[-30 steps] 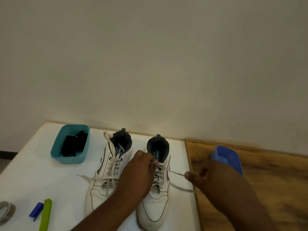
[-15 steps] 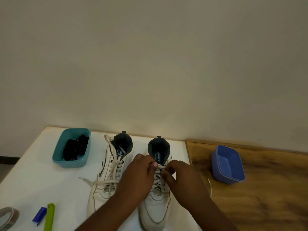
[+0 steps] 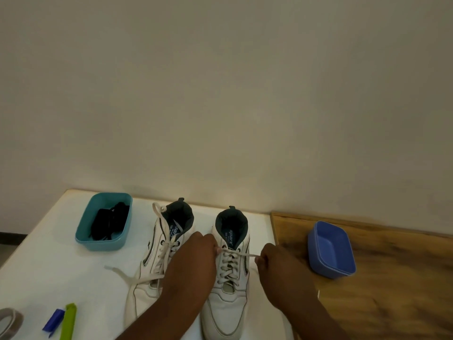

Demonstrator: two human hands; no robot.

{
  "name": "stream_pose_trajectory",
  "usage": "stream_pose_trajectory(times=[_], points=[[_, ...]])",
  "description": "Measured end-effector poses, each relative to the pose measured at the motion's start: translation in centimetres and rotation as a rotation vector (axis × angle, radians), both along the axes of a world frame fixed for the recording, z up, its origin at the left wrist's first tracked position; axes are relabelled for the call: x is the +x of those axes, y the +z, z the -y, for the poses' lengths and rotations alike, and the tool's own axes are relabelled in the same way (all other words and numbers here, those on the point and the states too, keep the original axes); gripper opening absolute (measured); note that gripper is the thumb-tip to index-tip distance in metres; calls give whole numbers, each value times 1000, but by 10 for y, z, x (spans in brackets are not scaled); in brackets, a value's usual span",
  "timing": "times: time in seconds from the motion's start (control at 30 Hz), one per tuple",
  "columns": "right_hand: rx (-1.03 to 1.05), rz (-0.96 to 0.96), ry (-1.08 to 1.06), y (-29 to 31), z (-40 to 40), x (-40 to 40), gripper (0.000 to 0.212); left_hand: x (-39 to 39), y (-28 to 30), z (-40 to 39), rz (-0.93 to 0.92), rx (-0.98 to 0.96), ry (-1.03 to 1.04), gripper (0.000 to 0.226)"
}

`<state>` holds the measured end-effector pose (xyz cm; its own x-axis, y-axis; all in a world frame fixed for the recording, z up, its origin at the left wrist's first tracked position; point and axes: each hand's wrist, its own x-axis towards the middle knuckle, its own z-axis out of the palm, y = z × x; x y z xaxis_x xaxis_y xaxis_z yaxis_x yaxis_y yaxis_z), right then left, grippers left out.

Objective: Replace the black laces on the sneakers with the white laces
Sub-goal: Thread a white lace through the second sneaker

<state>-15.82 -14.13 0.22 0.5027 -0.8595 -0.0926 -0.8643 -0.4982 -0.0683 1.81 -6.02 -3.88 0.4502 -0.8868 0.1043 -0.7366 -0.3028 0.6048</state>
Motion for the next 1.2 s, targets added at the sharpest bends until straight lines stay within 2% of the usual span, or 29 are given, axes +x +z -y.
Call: stream_pose_trajectory(times=[0.07,0.13,0.23,0.3,0.37,0.43,0.5,0.57,0.67,0.73,0.9,1.03,1.1,1.2], points=[[35,3,-26,1,4,-2,27,-5,9,0,1,68,7,25],[144,-8,-77,2,10,-11,23,-3,15,0,-77,149,43,36],[204,-45,-175,5,22,-30,21,6,26,0,-444,217,137,50],[179,33,-256,9,31,-43,27,10,38,-1,-844,161,261,46],[183,196,-328,13,38,-48,36,12,52,-3,-1215,126,374,35],[322,449,-440,20,35,-42,41,14,55,-4,-1397,98,405,29],[643,703,-597,26,27,-27,39,11,51,-5,-1566,36,399,24],[960,881,-625,28,18,-11,30,5,47,-2,-1703,-34,409,23],[1165,1124,-486,19,13,7,20,-1,43,2,-1717,-117,418,28],[1123,1211,-441,7,12,12,27,-1,42,1,-1662,-121,384,29],[531,985,-282,-14,9,15,20,-2,38,1,-1511,-105,314,34],[280,895,-250,-30,6,21,17,-10,29,5,-1341,-150,311,30],[293,914,-258,-33,5,21,16,-13,27,5,-1290,-169,319,28],[456,1109,-271,-27,2,23,22,-17,32,7,-1269,-202,256,29]])
